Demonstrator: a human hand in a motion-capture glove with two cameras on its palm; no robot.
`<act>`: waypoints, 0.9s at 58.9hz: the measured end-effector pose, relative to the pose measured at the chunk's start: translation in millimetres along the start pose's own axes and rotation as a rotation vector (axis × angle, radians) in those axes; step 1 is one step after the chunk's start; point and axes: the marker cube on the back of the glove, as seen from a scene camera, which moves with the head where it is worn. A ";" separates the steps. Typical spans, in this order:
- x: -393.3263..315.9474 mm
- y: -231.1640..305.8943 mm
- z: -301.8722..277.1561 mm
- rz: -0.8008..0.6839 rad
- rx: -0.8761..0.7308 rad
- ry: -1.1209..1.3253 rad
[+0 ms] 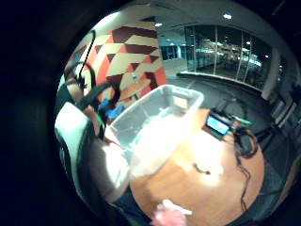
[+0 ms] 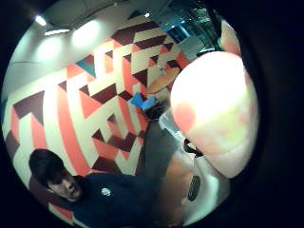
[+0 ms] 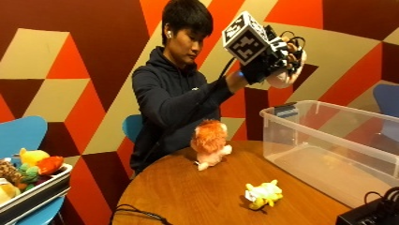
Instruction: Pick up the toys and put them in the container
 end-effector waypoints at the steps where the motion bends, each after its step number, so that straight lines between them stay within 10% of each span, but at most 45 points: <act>1: -1.6 -1.8 6.6 0.000 -0.009 -0.002; 53: 235.3 107.3 -9.5 0.544 -0.899 0.660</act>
